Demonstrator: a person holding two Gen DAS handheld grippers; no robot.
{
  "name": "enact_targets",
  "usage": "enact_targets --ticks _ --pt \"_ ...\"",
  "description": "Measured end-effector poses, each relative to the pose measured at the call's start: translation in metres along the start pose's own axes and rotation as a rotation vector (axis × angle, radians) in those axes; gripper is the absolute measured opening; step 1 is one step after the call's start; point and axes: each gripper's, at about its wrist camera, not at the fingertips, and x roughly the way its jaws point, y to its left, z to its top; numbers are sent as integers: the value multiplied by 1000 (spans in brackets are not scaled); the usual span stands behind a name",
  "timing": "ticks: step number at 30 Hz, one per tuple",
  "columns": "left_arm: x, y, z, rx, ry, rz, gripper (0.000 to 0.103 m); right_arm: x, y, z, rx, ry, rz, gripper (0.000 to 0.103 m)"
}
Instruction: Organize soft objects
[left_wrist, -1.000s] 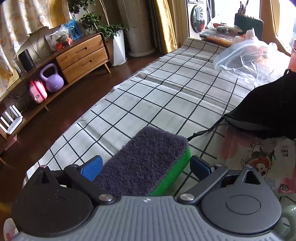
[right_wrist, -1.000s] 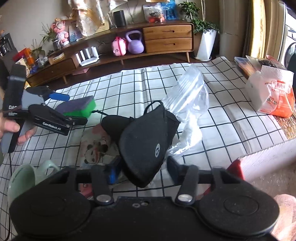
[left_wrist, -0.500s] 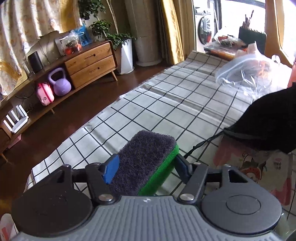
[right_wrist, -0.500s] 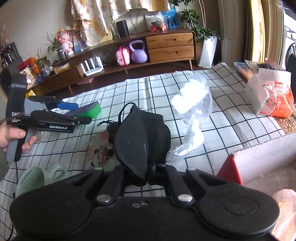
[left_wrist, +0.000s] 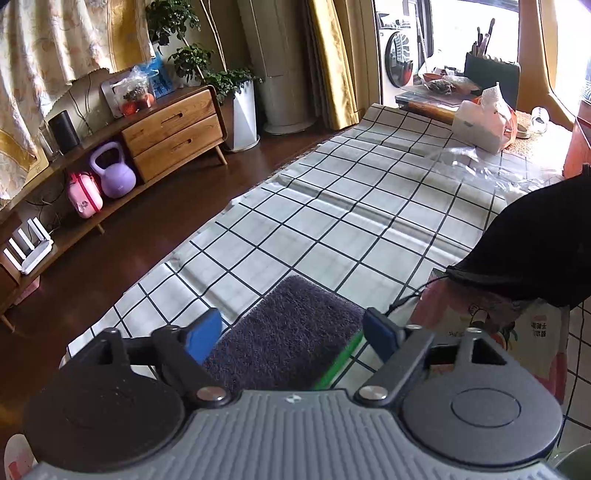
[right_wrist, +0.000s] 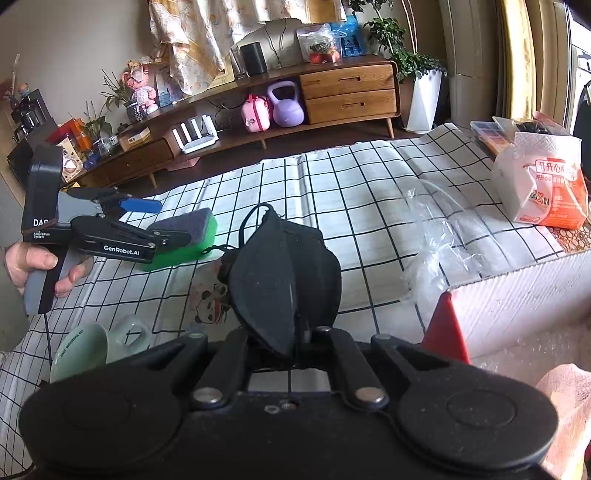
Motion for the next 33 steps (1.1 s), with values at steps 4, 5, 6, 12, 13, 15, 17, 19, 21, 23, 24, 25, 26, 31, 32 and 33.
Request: enact_targets --ticks 4,5,6,12,13,15,17,19,21,23,24,25,26,31,32,33 --pt "7 4 1 4 22 -10 89 2 -2 -4 4 15 8 4" --pt "12 5 0 14 45 -17 90 3 -2 -4 6 19 11 4" --pt "16 5 -1 24 58 -21 90 3 -3 -4 8 22 13 4" --pt "32 13 -7 20 87 -40 97 6 -6 -7 15 34 21 4" --pt "35 14 -8 13 89 -44 98 7 -7 -8 17 34 21 4" --pt "36 14 -10 0 76 -43 98 7 -7 -8 16 34 21 4" --pt "37 13 -12 -4 66 -37 98 7 -6 -8 16 33 21 4" --pt "36 13 -13 -12 62 -30 95 7 -5 -8 15 29 18 4" --pt "34 13 -12 -31 60 -24 93 4 -6 -8 19 17 15 4" --pt "31 14 -12 -56 53 -26 93 -1 -5 -7 18 1 17 4" --pt "29 14 -11 -75 52 -19 93 -3 -5 -6 16 -8 18 4" --pt "26 15 -10 -91 53 -7 93 -6 -4 -5 18 -16 22 3" --pt "23 16 -9 -107 56 4 93 -10 -4 -4 21 -25 30 3" --pt "-1 17 -2 -194 45 91 93 -36 2 0 14 -70 48 3" --pt "-8 17 1 -212 48 108 93 -43 3 1 14 -80 51 3" --pt "-16 17 3 -230 46 117 93 -50 3 2 13 -89 53 3"
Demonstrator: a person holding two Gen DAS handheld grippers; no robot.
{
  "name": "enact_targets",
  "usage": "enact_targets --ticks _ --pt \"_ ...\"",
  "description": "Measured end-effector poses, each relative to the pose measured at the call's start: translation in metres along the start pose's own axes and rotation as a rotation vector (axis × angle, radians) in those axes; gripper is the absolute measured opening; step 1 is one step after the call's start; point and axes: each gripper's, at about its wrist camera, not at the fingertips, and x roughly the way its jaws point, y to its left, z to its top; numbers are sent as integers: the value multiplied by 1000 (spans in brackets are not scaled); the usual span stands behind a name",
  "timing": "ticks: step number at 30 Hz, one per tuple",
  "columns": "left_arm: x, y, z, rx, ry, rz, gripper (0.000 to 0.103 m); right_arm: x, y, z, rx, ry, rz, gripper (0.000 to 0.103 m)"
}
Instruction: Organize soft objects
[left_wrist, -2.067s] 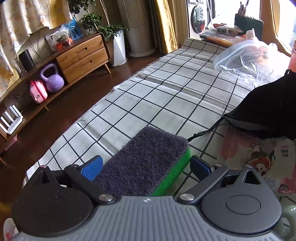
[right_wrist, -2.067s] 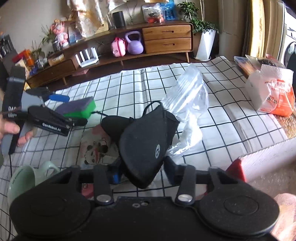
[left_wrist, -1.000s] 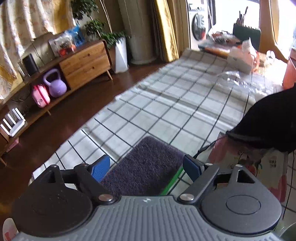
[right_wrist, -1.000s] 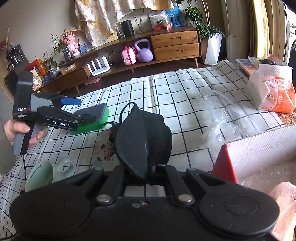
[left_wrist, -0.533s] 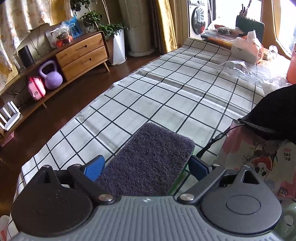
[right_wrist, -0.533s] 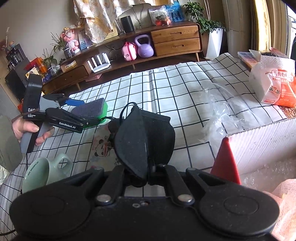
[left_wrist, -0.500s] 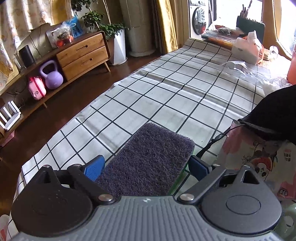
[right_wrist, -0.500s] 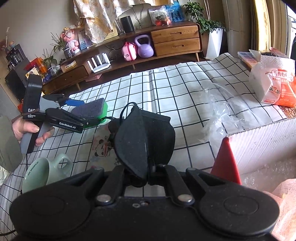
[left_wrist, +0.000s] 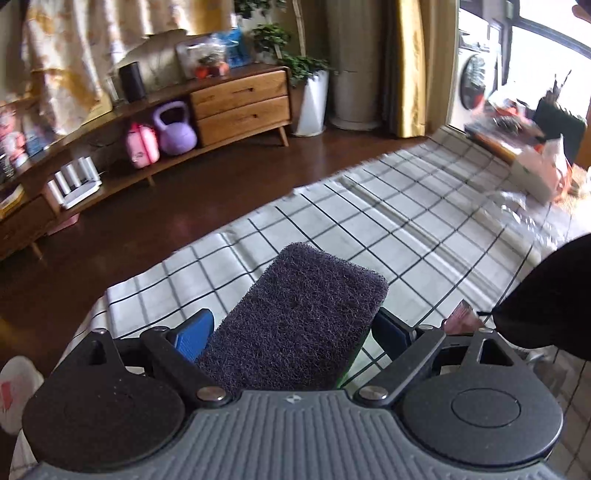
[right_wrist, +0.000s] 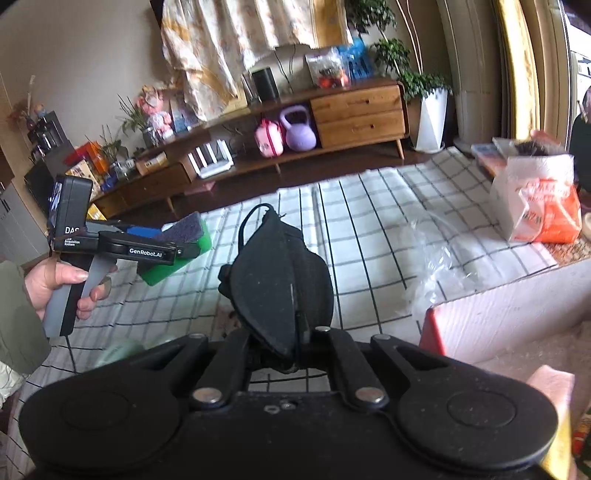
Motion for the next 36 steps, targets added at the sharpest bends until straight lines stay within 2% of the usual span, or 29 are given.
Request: enact_targets --ticks 5,8,18,28,36 --pt "-48 -5 10 -95 -2 38 93 -35 -1 5 18 -44 9 3" --pt "-84 -17 15 -106 -16 51 93 -60 -4 7 27 -77 11 3" --pt "-184 -76 20 -118 -48 4 93 -144 -24 13 43 -208 -9 3" --pt "-232 -171 7 -62 -43 -112 93 -208 -60 0 62 -282 -57 3" --pt "-243 -254 5 -8 -39 -213 93 -241 -107 -14 116 -320 -127 3"
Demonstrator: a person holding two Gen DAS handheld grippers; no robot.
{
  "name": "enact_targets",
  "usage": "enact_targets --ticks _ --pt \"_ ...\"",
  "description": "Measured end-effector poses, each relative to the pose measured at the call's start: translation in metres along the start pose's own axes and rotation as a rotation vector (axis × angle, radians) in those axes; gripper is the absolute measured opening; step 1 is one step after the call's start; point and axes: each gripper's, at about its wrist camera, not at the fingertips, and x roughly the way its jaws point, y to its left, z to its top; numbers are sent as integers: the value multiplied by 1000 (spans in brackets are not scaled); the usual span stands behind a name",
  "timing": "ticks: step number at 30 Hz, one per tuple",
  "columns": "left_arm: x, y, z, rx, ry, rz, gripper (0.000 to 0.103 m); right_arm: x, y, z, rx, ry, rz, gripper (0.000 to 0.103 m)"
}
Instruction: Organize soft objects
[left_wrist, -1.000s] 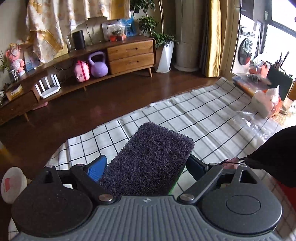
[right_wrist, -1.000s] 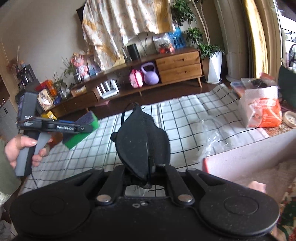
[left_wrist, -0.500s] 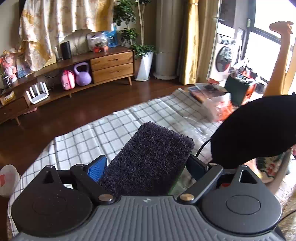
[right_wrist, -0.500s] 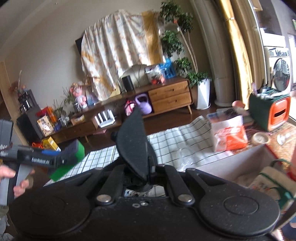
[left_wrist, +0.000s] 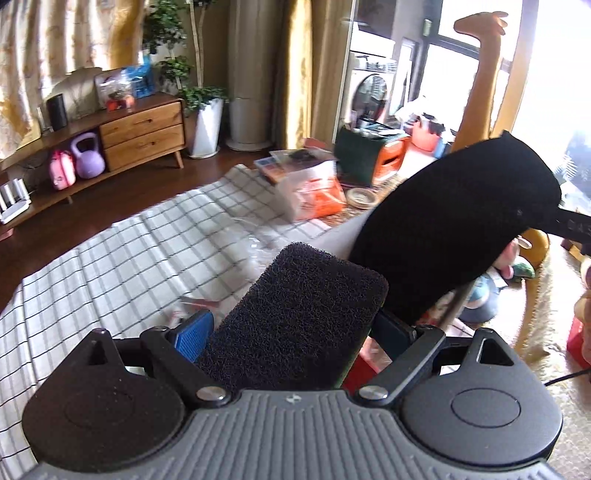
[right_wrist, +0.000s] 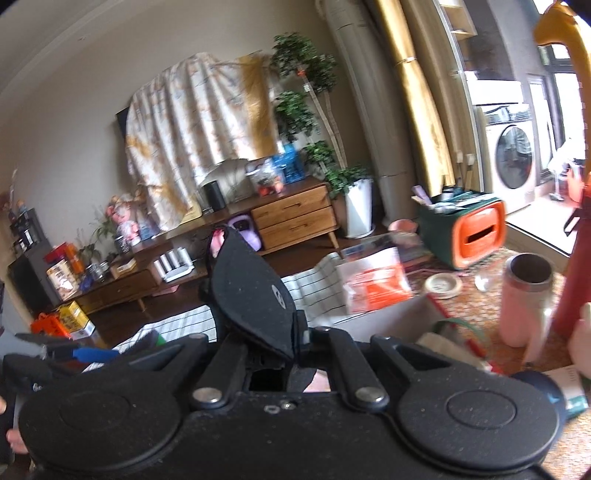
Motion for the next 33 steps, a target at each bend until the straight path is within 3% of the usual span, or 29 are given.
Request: enact_targets --ticks 9,18,27,33 --pt "29 -74 8 38 15 -72 93 -9 -50 -4 50 -23 -70 3" --pt "72 -108 24 9 29 -90 93 4 -96 -23 89 15 -132 3" --pt "133 -123 36 1 42 -44 93 31 -111 -45 75 111 -140 3" --pt "172 -124 36 38 70 27 93 43 -114 -56 68 155 -127 4"
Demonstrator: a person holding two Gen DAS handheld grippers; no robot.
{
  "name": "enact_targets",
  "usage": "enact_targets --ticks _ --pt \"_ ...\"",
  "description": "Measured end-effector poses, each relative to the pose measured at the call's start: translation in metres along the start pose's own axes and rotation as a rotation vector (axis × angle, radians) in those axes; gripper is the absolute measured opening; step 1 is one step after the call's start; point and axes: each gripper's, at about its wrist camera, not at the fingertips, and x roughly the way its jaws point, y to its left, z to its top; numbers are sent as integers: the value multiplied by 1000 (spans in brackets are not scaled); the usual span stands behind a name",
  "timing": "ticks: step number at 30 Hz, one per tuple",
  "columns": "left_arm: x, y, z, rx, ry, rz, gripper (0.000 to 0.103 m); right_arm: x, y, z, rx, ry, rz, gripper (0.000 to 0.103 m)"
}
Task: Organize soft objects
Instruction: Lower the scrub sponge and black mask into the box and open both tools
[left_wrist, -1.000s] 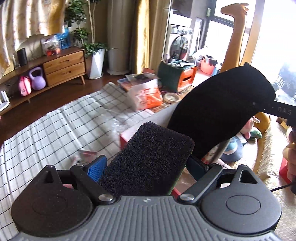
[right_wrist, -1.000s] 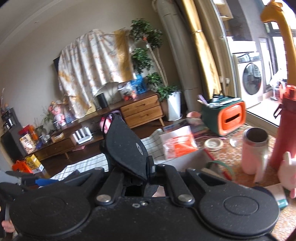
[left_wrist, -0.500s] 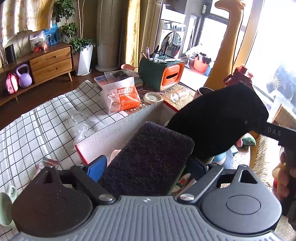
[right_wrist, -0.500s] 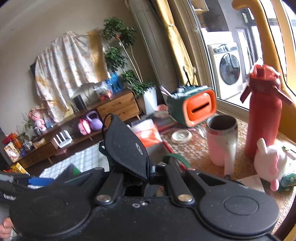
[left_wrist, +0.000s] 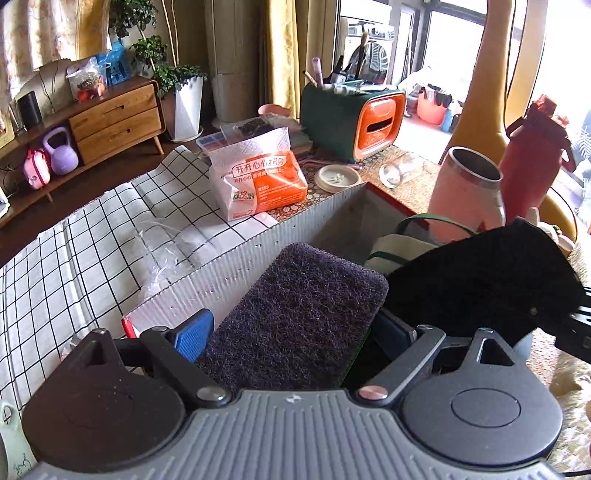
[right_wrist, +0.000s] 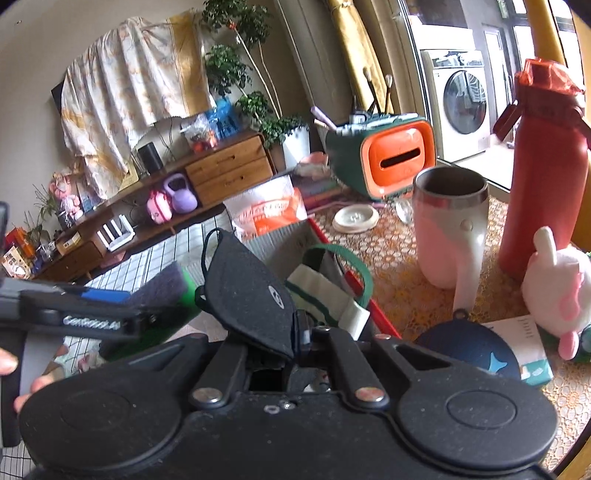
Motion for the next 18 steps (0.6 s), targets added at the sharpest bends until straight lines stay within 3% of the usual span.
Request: enact_targets --ticks 6,18 --pt "29 6 2 21 13 47 93 5 -6 -2 17 11 -7 8" --pt "69 6 0 64 84 96 93 2 -13 -1 13 27 -38 27"
